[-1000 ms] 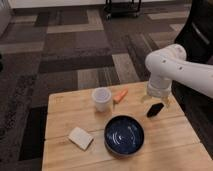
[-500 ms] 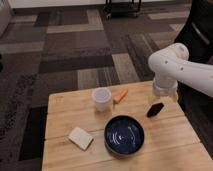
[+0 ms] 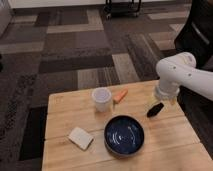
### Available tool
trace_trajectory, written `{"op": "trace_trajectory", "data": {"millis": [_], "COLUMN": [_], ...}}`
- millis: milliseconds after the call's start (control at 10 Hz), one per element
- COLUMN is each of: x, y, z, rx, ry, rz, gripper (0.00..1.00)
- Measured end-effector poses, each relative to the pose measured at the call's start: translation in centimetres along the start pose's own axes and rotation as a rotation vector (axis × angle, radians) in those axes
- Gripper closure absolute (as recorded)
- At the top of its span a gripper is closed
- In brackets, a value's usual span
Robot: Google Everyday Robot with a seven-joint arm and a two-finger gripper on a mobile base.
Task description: Place the eraser on the white sponge
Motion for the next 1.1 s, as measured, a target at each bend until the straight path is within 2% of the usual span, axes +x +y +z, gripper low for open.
{"op": "trace_trajectory", "data": {"millis": [300,400,500,600,700,800,1100], "x": [-0.4,-0.6,-0.6,-0.9,-0.9,-0.8,-1.6], "y": [0.0,0.1,0.1,0.8,1.0,1.0,2.4], "z": [1.4,1.7,1.8,2.1,2.2,2.2,1.0], "rx": [-0.025,-0.029,-0.030,-0.038,-0.042,-0.043,-0.015], "ry": [0.022,0.024,0.026,0.030,0.034,0.038,0.023], "rz": [-0.044,-0.060,-0.065,-0.088,-0.096,-0.099,-0.121], "gripper": [0.38,0.54,0.59,0.78,0.91,0.98,1.00]}}
